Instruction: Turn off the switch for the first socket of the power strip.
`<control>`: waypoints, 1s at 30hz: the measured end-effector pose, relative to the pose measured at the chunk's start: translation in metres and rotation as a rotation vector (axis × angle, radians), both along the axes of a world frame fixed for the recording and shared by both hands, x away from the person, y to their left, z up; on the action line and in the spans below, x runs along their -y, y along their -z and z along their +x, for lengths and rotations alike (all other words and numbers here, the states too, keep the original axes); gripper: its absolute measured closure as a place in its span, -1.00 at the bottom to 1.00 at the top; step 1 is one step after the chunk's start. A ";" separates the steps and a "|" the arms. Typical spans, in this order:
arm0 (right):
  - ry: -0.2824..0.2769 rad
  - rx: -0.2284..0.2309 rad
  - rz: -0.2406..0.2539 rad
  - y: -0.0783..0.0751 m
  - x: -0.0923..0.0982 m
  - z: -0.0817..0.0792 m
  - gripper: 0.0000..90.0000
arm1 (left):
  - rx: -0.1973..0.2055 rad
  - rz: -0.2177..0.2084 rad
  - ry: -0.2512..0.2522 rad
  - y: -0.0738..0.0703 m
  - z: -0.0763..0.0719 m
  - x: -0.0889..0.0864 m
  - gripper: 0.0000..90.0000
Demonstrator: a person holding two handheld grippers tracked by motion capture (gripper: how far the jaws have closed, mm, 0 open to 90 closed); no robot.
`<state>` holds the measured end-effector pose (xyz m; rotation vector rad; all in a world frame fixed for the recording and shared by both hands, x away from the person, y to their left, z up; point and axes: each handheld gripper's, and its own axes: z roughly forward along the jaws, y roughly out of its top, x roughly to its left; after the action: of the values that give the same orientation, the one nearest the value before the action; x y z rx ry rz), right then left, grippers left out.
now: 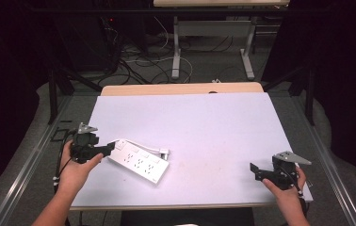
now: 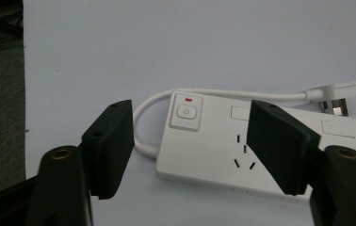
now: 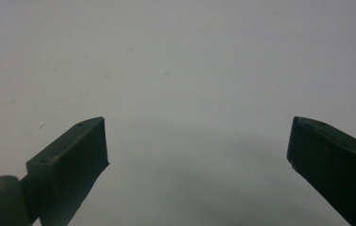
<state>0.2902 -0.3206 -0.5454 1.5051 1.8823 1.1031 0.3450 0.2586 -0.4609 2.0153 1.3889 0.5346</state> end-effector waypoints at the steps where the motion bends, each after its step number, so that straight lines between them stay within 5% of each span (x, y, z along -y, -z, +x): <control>1: 0.000 0.000 0.000 0.000 0.000 0.000 -0.88 | -0.009 0.007 0.007 0.000 0.001 0.001 -0.22; 13: -0.003 -0.003 0.000 0.001 0.000 0.000 -0.87 | -0.083 0.031 -0.005 0.007 0.011 0.014 -0.10; 22: -0.006 -0.004 0.003 0.001 0.000 0.000 -0.87 | -0.133 0.023 0.001 0.010 0.022 0.021 0.16; 30: -0.006 -0.007 0.006 0.001 0.000 0.001 -0.87 | -0.169 0.062 0.011 0.014 0.030 0.026 0.40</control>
<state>0.2908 -0.3205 -0.5464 1.5098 1.8906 1.1085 0.3755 0.2325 -0.4750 2.1585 1.4757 0.4141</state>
